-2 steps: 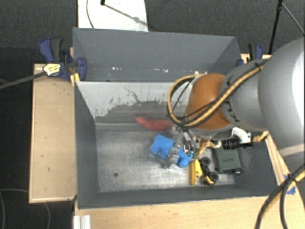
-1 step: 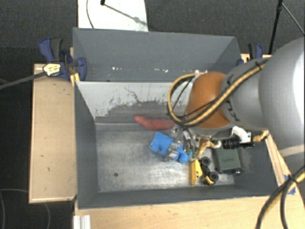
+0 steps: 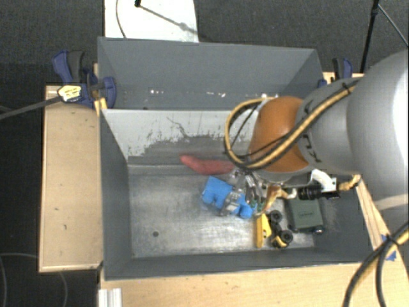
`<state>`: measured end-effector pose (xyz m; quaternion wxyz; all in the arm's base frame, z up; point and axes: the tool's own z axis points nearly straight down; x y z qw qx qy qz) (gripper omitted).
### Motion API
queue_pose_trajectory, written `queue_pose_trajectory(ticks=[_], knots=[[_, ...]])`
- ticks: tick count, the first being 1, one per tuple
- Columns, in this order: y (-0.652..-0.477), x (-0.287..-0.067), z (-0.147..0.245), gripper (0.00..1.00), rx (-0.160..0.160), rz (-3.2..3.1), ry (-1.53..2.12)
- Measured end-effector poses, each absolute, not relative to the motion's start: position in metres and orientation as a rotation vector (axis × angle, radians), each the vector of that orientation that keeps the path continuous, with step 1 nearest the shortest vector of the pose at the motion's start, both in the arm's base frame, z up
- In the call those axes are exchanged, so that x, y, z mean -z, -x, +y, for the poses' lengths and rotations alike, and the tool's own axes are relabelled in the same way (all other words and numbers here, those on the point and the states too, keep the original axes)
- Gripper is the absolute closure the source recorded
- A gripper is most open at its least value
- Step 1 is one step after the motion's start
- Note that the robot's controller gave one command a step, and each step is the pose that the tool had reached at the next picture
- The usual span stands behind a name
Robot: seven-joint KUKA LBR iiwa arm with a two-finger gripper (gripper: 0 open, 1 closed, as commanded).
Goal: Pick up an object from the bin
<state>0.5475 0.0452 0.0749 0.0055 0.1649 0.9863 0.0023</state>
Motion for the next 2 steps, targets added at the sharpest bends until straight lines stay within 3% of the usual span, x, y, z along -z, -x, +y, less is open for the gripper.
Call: queue_pose_trajectory(ticks=[1, 2], knots=[[-0.546, -0.079, 0.045, 1.0, -0.004, 3.093, -0.517], [-0.544, -0.099, 0.045, 1.0, 0.001, 3.104, -0.513]])
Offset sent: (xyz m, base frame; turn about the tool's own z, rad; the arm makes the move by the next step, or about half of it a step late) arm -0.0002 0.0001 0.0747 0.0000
